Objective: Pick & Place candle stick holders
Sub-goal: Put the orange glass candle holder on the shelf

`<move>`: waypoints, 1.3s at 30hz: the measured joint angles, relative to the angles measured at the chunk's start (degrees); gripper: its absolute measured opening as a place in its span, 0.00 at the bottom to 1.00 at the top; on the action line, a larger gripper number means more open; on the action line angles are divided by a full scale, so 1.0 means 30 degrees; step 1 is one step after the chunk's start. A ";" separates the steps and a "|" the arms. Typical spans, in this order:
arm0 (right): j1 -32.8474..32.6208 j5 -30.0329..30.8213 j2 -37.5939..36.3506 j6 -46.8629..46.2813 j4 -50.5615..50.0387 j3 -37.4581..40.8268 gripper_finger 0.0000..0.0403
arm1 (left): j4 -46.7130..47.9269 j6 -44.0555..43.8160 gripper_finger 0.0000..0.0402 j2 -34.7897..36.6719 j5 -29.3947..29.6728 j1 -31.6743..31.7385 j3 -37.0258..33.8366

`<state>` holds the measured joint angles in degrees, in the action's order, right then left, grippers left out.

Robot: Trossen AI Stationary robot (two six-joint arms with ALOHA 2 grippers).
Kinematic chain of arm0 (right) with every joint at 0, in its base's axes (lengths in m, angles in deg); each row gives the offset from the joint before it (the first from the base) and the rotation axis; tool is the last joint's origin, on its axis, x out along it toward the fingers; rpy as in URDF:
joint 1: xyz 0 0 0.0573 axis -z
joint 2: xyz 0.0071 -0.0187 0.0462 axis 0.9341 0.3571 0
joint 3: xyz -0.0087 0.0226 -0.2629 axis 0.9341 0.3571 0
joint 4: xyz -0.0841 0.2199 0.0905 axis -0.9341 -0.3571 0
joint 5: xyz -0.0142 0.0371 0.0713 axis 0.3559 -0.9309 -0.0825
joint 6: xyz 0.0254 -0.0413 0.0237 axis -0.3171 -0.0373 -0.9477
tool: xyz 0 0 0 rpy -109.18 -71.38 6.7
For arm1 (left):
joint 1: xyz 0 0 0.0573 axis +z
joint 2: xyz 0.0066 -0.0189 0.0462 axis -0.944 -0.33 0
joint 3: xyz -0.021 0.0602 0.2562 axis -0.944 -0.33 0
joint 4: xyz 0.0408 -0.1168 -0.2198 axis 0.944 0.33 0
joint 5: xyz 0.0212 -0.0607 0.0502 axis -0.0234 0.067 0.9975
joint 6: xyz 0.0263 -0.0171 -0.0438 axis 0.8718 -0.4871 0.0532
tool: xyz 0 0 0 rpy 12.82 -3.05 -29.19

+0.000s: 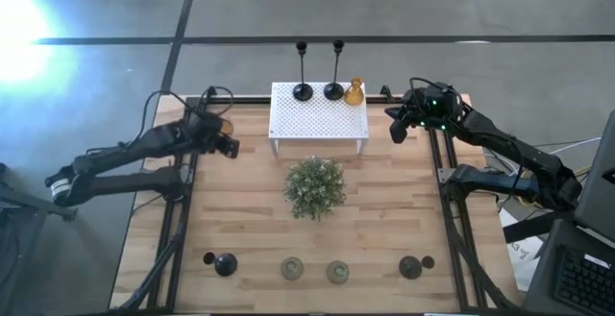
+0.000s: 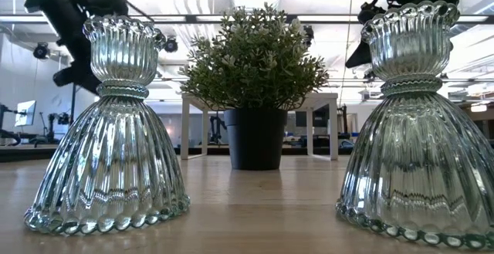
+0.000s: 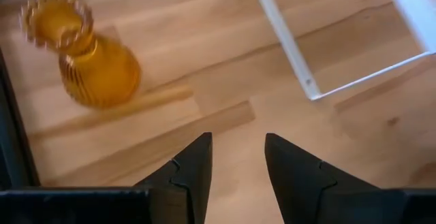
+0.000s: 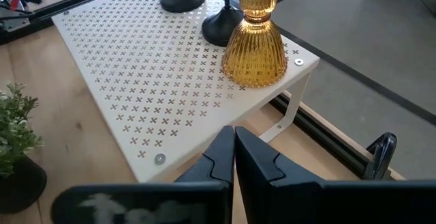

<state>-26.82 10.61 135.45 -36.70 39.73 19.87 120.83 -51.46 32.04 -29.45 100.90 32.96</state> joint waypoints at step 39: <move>0.0000 0.0015 0.0000 0.0830 0.0931 0.0000 0.02 | -0.6749 -0.1319 0.35 -0.0007 -0.0536 -0.0106 -0.5670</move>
<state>-26.82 10.65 135.45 -34.21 42.52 19.87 100.59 -55.42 32.02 -31.06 100.58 15.95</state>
